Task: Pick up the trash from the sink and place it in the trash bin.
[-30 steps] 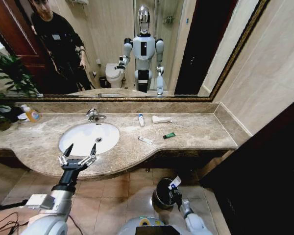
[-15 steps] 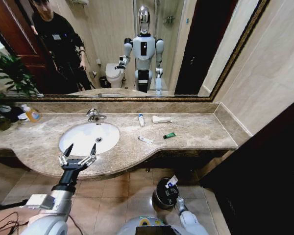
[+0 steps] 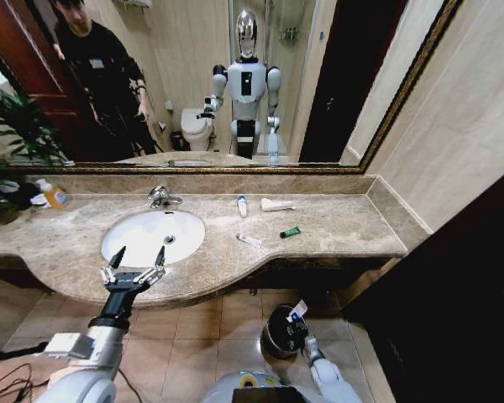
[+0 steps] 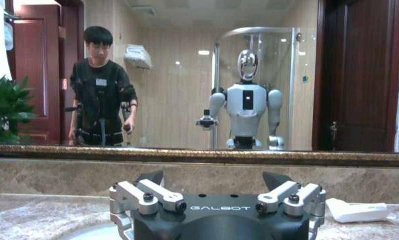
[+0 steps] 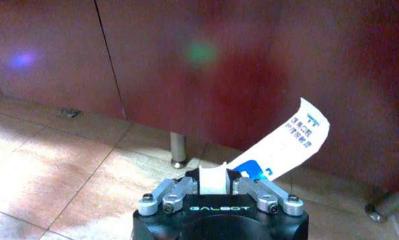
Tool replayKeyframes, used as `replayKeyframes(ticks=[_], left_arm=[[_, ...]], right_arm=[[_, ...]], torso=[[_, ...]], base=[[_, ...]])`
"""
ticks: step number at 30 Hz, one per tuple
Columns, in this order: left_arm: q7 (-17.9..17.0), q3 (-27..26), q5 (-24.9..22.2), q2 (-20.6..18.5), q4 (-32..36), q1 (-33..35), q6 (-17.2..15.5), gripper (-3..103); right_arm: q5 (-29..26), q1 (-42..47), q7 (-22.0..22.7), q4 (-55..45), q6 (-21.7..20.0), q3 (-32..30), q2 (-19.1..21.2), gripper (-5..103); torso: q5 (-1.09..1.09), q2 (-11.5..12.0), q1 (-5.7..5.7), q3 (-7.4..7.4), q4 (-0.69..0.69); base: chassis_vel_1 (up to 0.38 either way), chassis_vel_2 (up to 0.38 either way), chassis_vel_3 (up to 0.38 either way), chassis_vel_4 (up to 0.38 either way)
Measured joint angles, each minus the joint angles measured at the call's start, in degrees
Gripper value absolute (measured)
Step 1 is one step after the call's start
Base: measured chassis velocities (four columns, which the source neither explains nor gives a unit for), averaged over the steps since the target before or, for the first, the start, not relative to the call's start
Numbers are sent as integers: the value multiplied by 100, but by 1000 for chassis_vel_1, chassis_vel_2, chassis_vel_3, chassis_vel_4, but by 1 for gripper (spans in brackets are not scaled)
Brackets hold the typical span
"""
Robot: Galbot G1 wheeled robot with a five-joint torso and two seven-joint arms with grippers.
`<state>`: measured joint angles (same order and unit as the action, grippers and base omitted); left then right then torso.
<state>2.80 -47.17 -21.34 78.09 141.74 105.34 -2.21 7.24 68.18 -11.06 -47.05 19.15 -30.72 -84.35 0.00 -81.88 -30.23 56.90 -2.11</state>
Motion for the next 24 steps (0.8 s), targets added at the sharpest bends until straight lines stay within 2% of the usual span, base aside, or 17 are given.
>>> replayKeyframes(ticks=[1, 5, 7, 8, 10, 11, 12, 15, 16, 18, 19, 21, 24], left_arm=[[0, 0, 0, 0, 0, 0, 0, 100], [0, 0, 0, 0, 0, 0, 0, 100], [0, 0, 0, 0, 0, 0, 0, 100], [0, 0, 0, 0, 0, 0, 0, 100], [0, 0, 0, 0, 0, 0, 0, 100], [0, 0, 0, 0, 0, 0, 0, 100], [0, 0, 0, 0, 0, 0, 0, 100], [0, 0, 0, 0, 0, 0, 0, 100], [0, 0, 0, 0, 0, 0, 0, 100], [0, 0, 0, 0, 0, 0, 0, 100], [0, 0, 0, 0, 0, 0, 0, 100], [0, 0, 0, 0, 0, 0, 0, 100], [0, 0, 0, 0, 0, 0, 0, 100]], right_arm=[[0, 0, 0, 0, 0, 0, 0, 20], [59, 83, -46, -132, -132, 9, 13, 41], [63, 88, -47, -133, -134, 10, 9, 41], [69, 91, -39, -135, -135, 11, -1, 51], [71, 94, -33, -136, -135, 14, -5, 51], [73, 103, -30, -140, -135, 19, -7, 62], [74, 106, -30, -141, -135, 20, -7, 62], [77, 123, -27, -159, -137, 27, 2, 79], [77, 123, -27, -159, -137, 27, 2, 79], [77, 141, -27, -180, -147, 29, 8, 89], [77, 141, -27, -180, -147, 29, 8, 89], [76, 164, -28, -208, -164, 35, 9, 98], [75, 176, -26, -226, -169, 37, 1, 99]], torso=[[0, 0, 0, 0, 0], [0, 0, 0, 0, 0], [0, 0, 0, 0, 0], [0, 0, 0, 0, 0], [0, 0, 0, 0, 0], [0, 0, 0, 0, 0], [0, 0, 0, 0, 0], [0, 0, 0, 0, 0], [0, 0, 0, 0, 0], [0, 0, 0, 0, 0], [0, 0, 0, 0, 0], [0, 0, 0, 0, 0], [0, 0, 0, 0, 0]], base=[[0, 0, 0, 0], [0, 0, 0, 0], [0, 0, 0, 0], [0, 0, 0, 0], [0, 0, 0, 0], [0, 0, 0, 0], [0, 0, 0, 0], [0, 0, 0, 0], [0, 0, 0, 0], [0, 0, 0, 0], [0, 0, 0, 0], [0, 0, 0, 0], [0, 0, 0, 0]])
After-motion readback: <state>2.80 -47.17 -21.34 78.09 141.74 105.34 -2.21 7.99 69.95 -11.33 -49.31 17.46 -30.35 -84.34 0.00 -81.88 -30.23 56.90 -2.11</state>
